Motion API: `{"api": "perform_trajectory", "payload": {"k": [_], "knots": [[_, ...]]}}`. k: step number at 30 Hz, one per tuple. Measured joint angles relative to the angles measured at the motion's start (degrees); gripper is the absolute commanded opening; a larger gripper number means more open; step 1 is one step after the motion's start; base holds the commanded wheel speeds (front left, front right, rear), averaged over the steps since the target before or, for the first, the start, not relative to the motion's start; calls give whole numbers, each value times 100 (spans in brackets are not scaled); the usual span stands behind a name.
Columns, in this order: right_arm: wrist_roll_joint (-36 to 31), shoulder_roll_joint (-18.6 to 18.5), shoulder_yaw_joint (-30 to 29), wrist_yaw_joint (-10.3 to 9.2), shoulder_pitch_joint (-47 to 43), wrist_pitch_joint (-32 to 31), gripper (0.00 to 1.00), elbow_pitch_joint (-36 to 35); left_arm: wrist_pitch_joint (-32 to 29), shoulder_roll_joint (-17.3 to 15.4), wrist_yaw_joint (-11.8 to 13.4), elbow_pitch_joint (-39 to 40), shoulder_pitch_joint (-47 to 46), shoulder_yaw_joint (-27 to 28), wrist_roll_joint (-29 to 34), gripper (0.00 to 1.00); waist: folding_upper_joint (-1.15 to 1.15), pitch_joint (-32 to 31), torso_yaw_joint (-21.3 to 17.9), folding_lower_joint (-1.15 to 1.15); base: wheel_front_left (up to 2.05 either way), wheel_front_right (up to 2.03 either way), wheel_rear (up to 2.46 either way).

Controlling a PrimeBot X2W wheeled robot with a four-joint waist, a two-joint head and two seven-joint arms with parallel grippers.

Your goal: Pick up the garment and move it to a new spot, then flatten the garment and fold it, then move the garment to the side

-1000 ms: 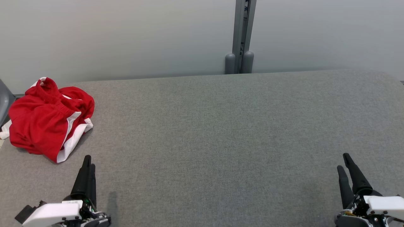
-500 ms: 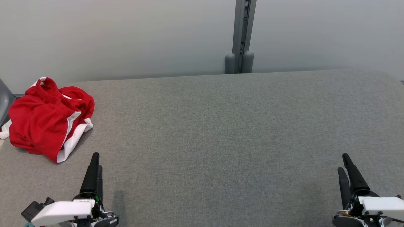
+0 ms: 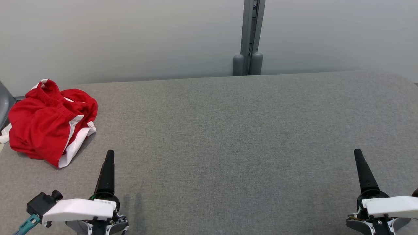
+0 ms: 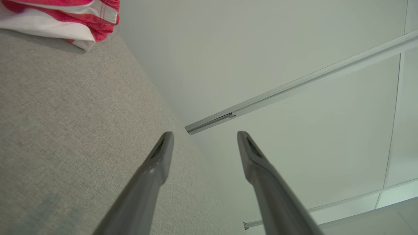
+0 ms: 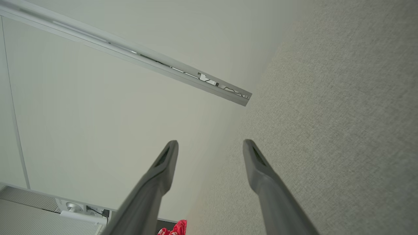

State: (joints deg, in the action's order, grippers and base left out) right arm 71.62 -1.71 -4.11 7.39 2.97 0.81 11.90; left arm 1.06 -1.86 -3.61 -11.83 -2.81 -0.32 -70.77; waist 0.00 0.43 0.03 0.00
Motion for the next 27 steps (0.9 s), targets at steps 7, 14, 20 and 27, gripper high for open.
{"api": "perform_trajectory", "payload": {"k": [7, 14, 20, 27], "knots": [[-801, -8, 118, 0, -6, 156, 100, -165, 142, -11, 147, 120, -4, -162, 932, 100, 0, 12, 2, 0, 0, 0, 0], [-1727, -21, 244, 1, -11, 282, 100, -299, 282, -24, 275, 185, -4, -274, 1791, 100, 0, 27, 1, 0, 0, 0, 0], [-2504, -29, 352, 1, -31, 396, 100, -358, 379, -30, 368, 213, -4, -335, 2392, 100, 0, 44, 2, 0, 0, 0, 0], [-3123, -36, 442, 1, -31, 524, 100, -345, 506, -37, 456, 212, -3, -381, 3033, 100, 0, 65, 1, 0, 0, 0, 0]]}}
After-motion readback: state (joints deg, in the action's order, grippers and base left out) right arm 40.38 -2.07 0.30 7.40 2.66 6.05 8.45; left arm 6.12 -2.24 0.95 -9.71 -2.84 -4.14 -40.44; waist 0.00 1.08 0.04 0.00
